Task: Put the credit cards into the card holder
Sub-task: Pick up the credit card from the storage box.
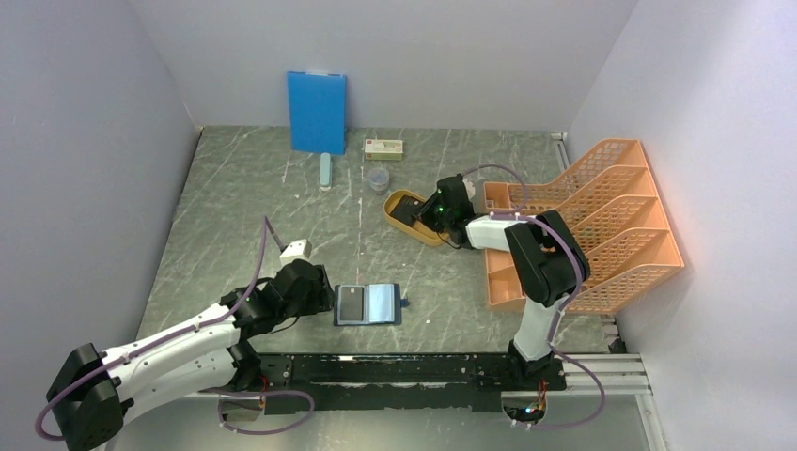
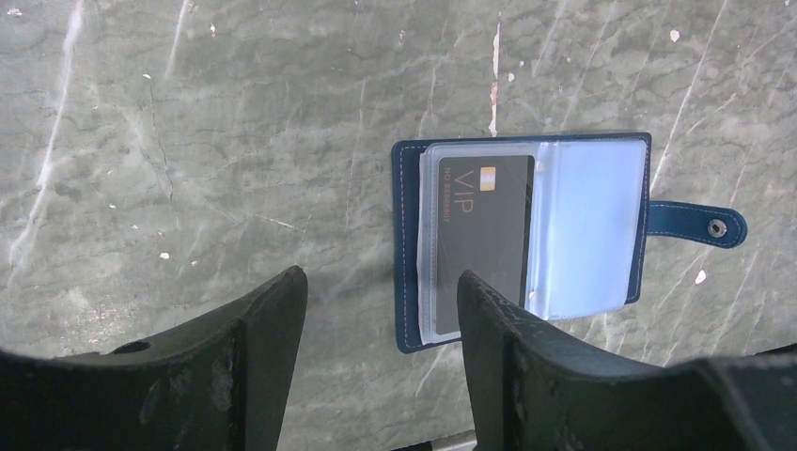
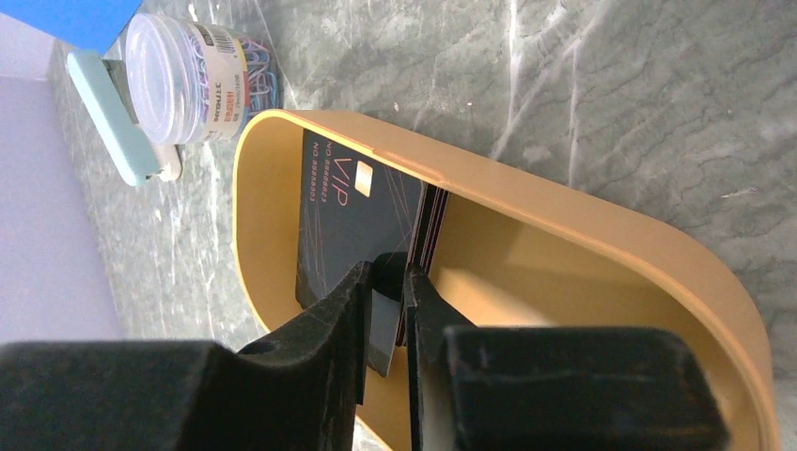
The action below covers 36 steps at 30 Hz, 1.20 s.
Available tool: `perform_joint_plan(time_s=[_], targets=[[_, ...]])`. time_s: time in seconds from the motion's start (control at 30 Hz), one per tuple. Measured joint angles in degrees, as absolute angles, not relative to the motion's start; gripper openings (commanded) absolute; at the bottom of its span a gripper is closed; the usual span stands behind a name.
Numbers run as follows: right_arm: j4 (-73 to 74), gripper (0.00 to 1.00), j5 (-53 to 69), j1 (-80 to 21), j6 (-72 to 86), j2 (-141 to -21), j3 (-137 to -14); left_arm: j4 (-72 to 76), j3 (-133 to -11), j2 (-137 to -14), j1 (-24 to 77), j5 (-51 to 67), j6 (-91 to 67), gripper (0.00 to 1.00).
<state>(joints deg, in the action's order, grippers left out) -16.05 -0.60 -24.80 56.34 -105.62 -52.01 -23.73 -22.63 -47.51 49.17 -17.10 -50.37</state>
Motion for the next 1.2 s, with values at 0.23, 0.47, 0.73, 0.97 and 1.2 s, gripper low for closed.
perform_joint_plan(time_s=[0.23,0.47,0.73,0.97,1.2], targets=[[-16.2,0.06,-0.4,-24.7,56.5,-104.9,-51.9,-23.7,-22.6,-47.5,49.2,-17.1,-50.4,0.64],[-16.2,0.0,-0.2,-24.7,56.9,-103.7,-51.8,-23.7,-22.6,-47.5,49.2,-17.1,-50.4,0.64],[-16.0,0.0,-0.1,-24.7,57.7,-103.0,-51.8,-23.7,-22.5,-47.4,49.2,-17.1,-50.4,0.64],[-16.1,0.04,0.7,-24.4,57.9,-103.1,-51.7,-23.6,-22.0,-47.4,49.2,-17.0,-50.4,0.64],[-15.8,0.25,1.2,-24.1,57.8,-104.0,-51.7,-23.6,-21.8,-47.4,49.2,-16.9,-50.4,0.64]])
